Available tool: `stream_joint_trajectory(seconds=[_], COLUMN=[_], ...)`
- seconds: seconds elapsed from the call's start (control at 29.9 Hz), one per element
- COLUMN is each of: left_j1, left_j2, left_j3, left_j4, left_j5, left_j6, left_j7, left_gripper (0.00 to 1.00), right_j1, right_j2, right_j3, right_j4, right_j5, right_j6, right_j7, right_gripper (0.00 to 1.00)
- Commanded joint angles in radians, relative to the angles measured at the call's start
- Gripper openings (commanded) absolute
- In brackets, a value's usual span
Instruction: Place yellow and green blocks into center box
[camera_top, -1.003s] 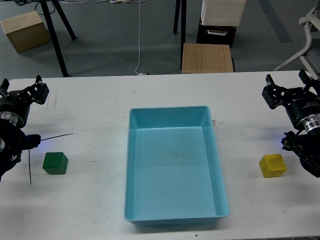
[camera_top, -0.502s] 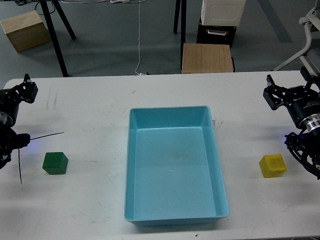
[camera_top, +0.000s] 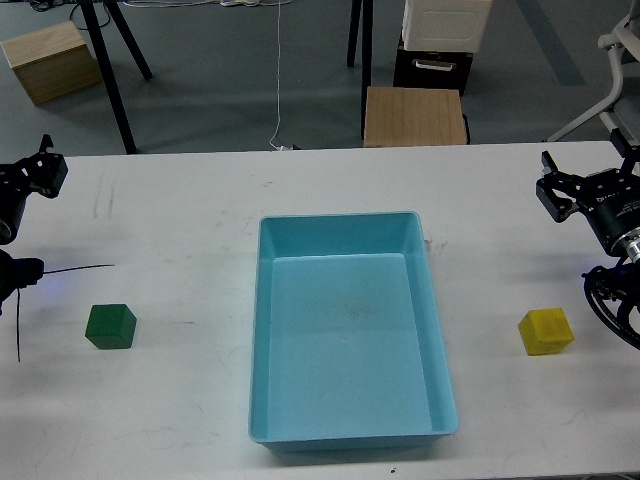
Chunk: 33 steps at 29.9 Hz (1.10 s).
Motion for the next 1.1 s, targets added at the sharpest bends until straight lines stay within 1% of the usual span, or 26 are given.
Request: stream_joint_trajectory(seconds=[0.0, 0.17, 0.3, 0.5, 0.57, 0.64, 0.74, 0.87, 0.94, 1.04, 1.07], left_j1=[0.0, 0.001, 0.001, 0.0, 0.0, 0.001, 0.004, 0.006, 0.006, 0.006, 0.006], left_j2=[0.003, 0.023, 0.025, 0.025, 0.025, 0.034, 0.068, 0.083, 0.086, 0.086, 0.086], left_j3=[0.0, 0.0, 0.001, 0.0, 0.001, 0.001, 0.003, 0.004, 0.004, 0.003, 0.003], left_j4=[0.0, 0.0, 0.0, 0.002, 0.002, 0.002, 0.002, 0.005, 0.006, 0.006, 0.006], left_j5=[0.001, 0.001, 0.004, 0.065, 0.068, 0.07, 0.07, 0.076, 0.097, 0.123, 0.128], left_j6=[0.0, 0.0, 0.0, 0.0, 0.0, 0.0, 0.0, 0.0, 0.0, 0.0, 0.0], left_j7=[0.0, -0.001, 0.0, -0.005, -0.006, -0.005, -0.003, 0.0, -0.001, -0.006, -0.006], left_gripper=[1.0, 1.0, 1.0, 1.0, 1.0, 1.0, 1.0, 1.0, 1.0, 1.0, 1.0], right_j1=[0.003, 0.001, 0.001, 0.0, -0.002, -0.002, 0.006, 0.006, 0.006, 0.02, 0.023], right_j2=[-0.017, -0.066, -0.157, -0.269, -0.325, -0.387, -0.448, -0.54, -0.582, -0.606, -0.617], right_j3=[-0.004, -0.004, -0.013, -0.026, -0.027, -0.024, -0.026, -0.029, -0.036, -0.067, -0.067], right_j4=[0.001, 0.024, 0.041, 0.073, 0.097, 0.123, 0.151, 0.188, 0.205, 0.237, 0.243], right_j5=[-0.008, -0.045, -0.074, -0.246, -0.281, -0.316, -0.344, -0.462, -0.558, -0.727, -0.782], right_j6=[-0.003, -0.005, -0.003, -0.006, -0.005, 0.001, 0.0, -0.011, -0.05, -0.084, -0.084], right_j7=[-0.001, 0.0, 0.0, 0.005, 0.005, 0.005, 0.003, -0.009, -0.018, -0.072, -0.081], right_gripper=[0.99, 0.99, 0.99, 0.99, 0.99, 0.99, 0.99, 0.99, 0.99, 0.99, 0.99])
